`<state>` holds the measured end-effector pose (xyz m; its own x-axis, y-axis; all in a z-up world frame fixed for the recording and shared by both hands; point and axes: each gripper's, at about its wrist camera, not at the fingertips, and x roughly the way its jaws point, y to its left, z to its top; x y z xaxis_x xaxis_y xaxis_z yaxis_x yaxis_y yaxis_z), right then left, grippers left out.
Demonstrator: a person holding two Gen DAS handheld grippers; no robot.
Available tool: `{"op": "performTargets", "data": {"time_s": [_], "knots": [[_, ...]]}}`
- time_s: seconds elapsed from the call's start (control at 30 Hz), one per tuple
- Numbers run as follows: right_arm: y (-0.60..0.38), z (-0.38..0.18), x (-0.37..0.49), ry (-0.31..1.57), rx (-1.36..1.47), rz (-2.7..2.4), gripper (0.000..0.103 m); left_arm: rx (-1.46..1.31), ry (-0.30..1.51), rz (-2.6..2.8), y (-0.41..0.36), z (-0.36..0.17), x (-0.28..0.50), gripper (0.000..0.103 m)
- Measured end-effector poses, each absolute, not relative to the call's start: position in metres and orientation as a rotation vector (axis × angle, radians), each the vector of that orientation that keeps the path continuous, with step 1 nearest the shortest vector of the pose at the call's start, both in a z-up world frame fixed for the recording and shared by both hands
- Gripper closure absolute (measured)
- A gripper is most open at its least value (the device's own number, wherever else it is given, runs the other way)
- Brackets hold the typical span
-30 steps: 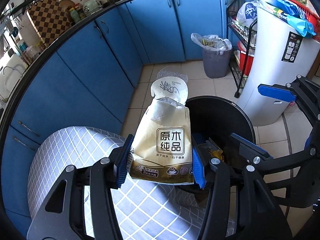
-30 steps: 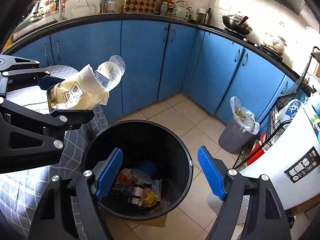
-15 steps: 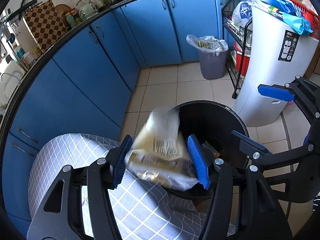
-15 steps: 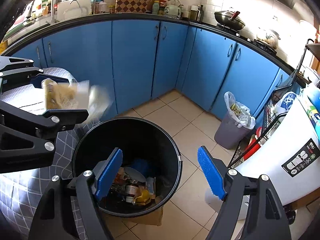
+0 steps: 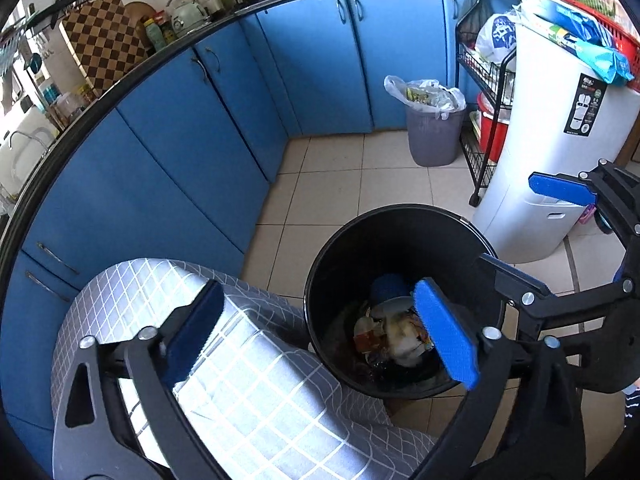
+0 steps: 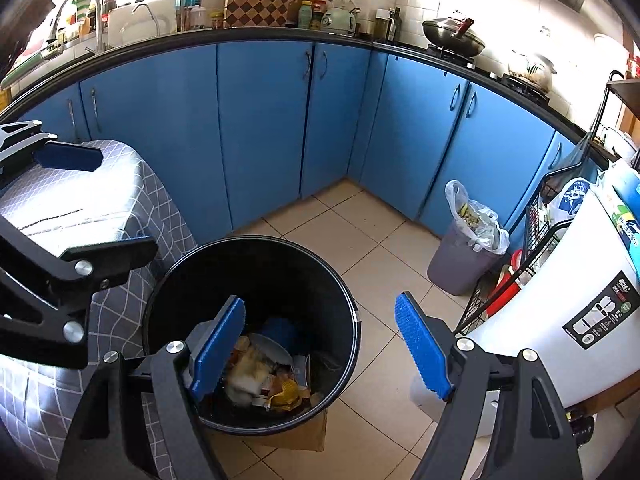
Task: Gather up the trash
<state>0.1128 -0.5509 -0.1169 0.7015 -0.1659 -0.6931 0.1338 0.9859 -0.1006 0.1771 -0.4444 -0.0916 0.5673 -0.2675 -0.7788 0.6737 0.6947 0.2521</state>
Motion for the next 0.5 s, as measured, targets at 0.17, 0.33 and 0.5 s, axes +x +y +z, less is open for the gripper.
{"op": "performTargets", "data": {"time_s": [0.17,0.33,0.5], "knots": [[-0.549,-0.115,0.114,0.775,-0.048,-0.165,0.027,0.570,0.785,-0.594,-0.439,-0.090,0.176,0.006],[-0.547,-0.114,0.114,0.775,-0.050,-0.167,0.027,0.543,0.815,-0.617,-0.435,-0.089,0.178,0.004],[-0.545,-0.112,0.114,0.772,-0.050,-0.163,0.027,0.526,0.832,-0.615,-0.432,-0.089,0.179,0.004]]}}
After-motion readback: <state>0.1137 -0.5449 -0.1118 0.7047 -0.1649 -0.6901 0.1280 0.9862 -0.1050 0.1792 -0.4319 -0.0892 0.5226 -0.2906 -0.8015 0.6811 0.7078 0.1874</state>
